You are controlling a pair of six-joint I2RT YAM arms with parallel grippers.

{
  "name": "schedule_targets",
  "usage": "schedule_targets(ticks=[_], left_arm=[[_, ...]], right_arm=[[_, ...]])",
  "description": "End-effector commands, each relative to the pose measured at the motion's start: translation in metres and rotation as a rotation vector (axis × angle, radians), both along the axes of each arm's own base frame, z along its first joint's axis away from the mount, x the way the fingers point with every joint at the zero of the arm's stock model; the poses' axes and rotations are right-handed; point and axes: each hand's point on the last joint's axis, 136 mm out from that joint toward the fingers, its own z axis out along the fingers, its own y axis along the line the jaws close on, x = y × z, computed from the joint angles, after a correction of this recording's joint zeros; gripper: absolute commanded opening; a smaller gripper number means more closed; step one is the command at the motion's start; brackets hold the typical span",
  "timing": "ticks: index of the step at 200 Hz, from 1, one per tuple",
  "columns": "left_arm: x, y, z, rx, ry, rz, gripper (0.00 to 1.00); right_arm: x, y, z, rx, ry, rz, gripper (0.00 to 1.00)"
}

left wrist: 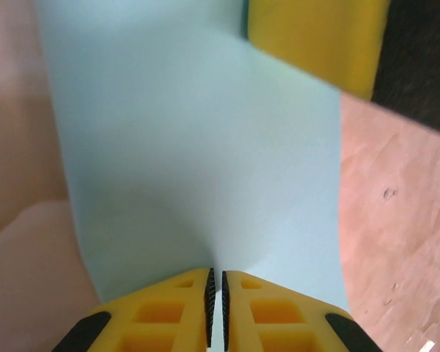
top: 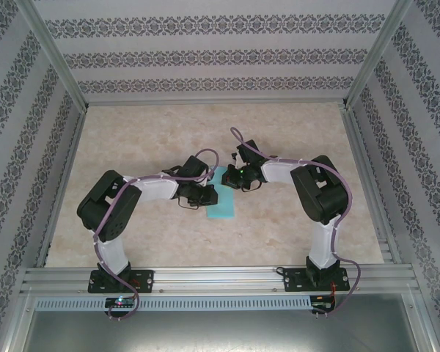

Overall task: Fold a paper plane with a square sheet of paper (fold left side to right side)
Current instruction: First fold the square sheet of paper in half at the center of the table.

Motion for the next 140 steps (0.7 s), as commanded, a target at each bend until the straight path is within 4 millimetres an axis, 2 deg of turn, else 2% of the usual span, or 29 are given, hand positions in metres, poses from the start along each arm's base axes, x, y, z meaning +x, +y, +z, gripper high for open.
schedule_targets(ticks=[1, 50, 82, 102, 126, 140], left_arm=[[-0.032, 0.014, -0.011, 0.058, 0.068, -0.039, 0.15], [-0.058, 0.024, -0.008, 0.060, 0.091, -0.062, 0.13], [-0.062, 0.022, 0.004, 0.019, 0.078, -0.067, 0.12], [-0.054, 0.017, 0.020, -0.015, 0.045, -0.061, 0.11], [-0.035, 0.010, 0.041, -0.072, -0.011, -0.031, 0.12], [-0.025, 0.006, 0.045, -0.089, -0.031, -0.025, 0.11]], right_arm=[[-0.017, -0.020, -0.031, -0.126, 0.077, -0.008, 0.03], [-0.018, -0.021, -0.033, -0.131, 0.084, -0.006, 0.03], [-0.019, -0.021, -0.033, -0.132, 0.087, -0.004, 0.03], [-0.018, -0.021, -0.033, -0.131, 0.086, -0.003, 0.03], [-0.018, -0.020, -0.033, -0.129, 0.085, -0.002, 0.03], [-0.018, -0.020, -0.033, -0.127, 0.087, -0.002, 0.03]])
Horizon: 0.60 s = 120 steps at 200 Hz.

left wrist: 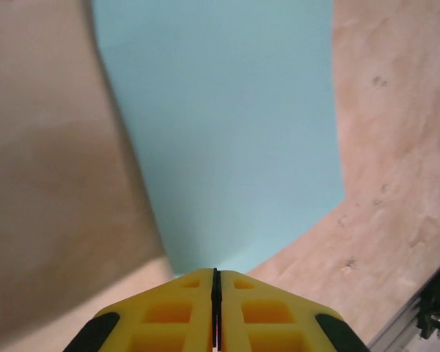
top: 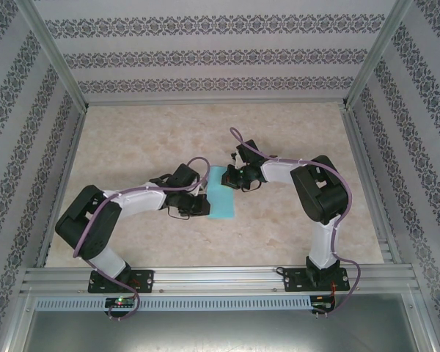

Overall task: Fold a paper plane with a square sheet of paper (fold left side to right side)
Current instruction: First fold the square sheet of paper in half at the center of the table.

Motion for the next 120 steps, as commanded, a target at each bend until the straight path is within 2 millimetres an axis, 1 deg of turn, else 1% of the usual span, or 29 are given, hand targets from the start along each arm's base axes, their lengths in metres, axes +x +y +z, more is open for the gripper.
schedule_targets(ticks=[1, 30, 54, 90, 120], left_arm=[[0.019, -0.011, 0.022, -0.061, -0.051, 0.007, 0.11], [0.031, -0.021, 0.012, -0.058, -0.038, -0.019, 0.11], [0.033, -0.022, -0.002, -0.047, -0.020, -0.017, 0.11], [0.022, -0.013, -0.023, -0.012, 0.016, -0.011, 0.11], [0.006, -0.005, -0.035, 0.020, 0.052, -0.018, 0.11]], right_arm=[[-0.018, -0.020, -0.033, -0.122, 0.091, -0.014, 0.03], [-0.017, -0.018, -0.032, -0.119, 0.090, -0.010, 0.03], [-0.018, -0.019, -0.032, -0.124, 0.092, -0.009, 0.03], [-0.018, -0.018, -0.032, -0.120, 0.088, -0.005, 0.03], [-0.018, -0.020, -0.032, -0.128, 0.090, -0.007, 0.03]])
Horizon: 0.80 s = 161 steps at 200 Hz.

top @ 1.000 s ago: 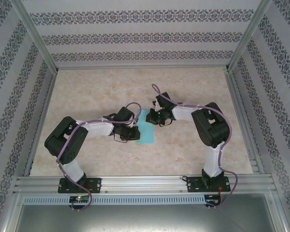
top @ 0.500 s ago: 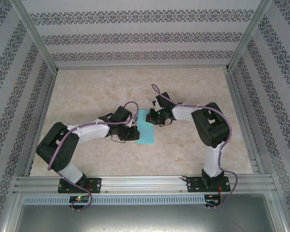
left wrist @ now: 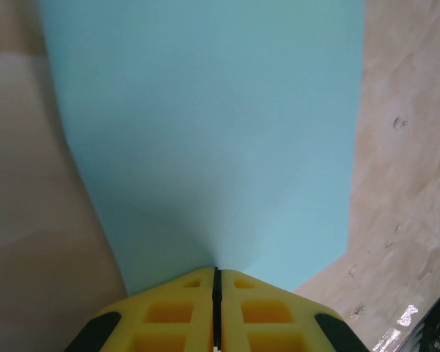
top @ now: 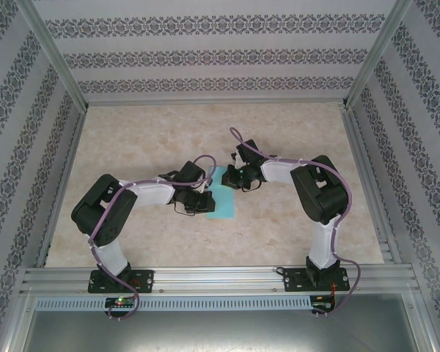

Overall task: Fold a paper plane with a square sheet of paper (fold left side to right side)
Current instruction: First fold the square sheet of paper in half at the center of the table.

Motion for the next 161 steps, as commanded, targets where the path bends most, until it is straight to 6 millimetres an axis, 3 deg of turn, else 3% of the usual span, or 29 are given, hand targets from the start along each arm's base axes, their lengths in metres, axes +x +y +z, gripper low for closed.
schedule_targets(ticks=[1, 54, 113, 137, 161], left_arm=[[-0.012, 0.009, -0.012, 0.027, 0.020, -0.012, 0.11], [-0.043, 0.022, -0.016, 0.060, 0.057, -0.023, 0.10], [-0.063, 0.030, -0.020, 0.026, 0.089, 0.032, 0.10], [-0.057, 0.024, 0.000, -0.027, 0.043, 0.043, 0.08], [-0.036, 0.022, 0.031, -0.083, -0.027, 0.072, 0.07]], right_arm=[[-0.017, -0.020, -0.032, -0.121, 0.085, -0.011, 0.03], [-0.017, -0.019, -0.033, -0.121, 0.085, -0.009, 0.03], [-0.018, -0.020, -0.034, -0.126, 0.087, -0.009, 0.03], [-0.018, -0.020, -0.034, -0.122, 0.088, -0.007, 0.03], [-0.018, -0.020, -0.034, -0.123, 0.091, -0.004, 0.03]])
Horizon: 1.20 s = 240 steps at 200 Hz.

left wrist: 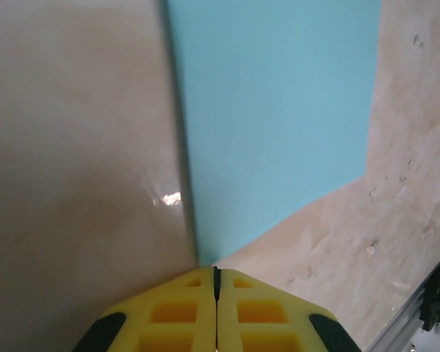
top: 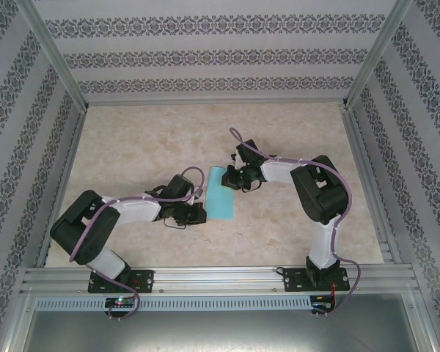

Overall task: Fold a paper plane with a square sheet of paper (fold left side to right side)
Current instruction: First fold the square sheet of paper in half at the center of the table.

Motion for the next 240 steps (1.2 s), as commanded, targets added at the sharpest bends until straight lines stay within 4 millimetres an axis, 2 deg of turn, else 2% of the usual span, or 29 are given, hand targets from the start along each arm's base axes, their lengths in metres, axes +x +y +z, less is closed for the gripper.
schedule_targets(ticks=[1, 24, 43, 66, 109, 142, 174, 240], left_arm=[[0.007, -0.002, 0.027, -0.045, -0.024, 0.023, 0.07], [0.029, -0.002, 0.045, -0.075, -0.066, 0.032, 0.07], [0.046, -0.005, 0.048, -0.076, -0.074, 0.015, 0.06], [0.062, -0.013, 0.045, -0.071, -0.089, -0.013, 0.05], [0.080, -0.021, 0.024, -0.059, -0.087, -0.026, 0.03], [0.081, -0.019, 0.004, -0.039, -0.076, -0.019, 0.02], [0.077, -0.017, -0.005, -0.049, -0.075, -0.008, 0.02], [0.048, -0.002, -0.020, -0.053, -0.078, -0.008, 0.02]], right_arm=[[-0.015, -0.020, -0.034, -0.122, 0.078, -0.010, 0.03], [-0.015, -0.019, -0.033, -0.121, 0.077, -0.011, 0.03], [-0.015, -0.019, -0.034, -0.120, 0.080, -0.009, 0.03], [-0.015, -0.019, -0.034, -0.120, 0.079, -0.007, 0.03], [-0.015, -0.019, -0.034, -0.121, 0.080, -0.004, 0.03], [-0.017, -0.019, -0.034, -0.122, 0.081, 0.000, 0.03], [-0.018, -0.019, -0.033, -0.122, 0.081, 0.000, 0.03], [-0.018, -0.021, -0.035, -0.128, 0.085, 0.001, 0.03]])
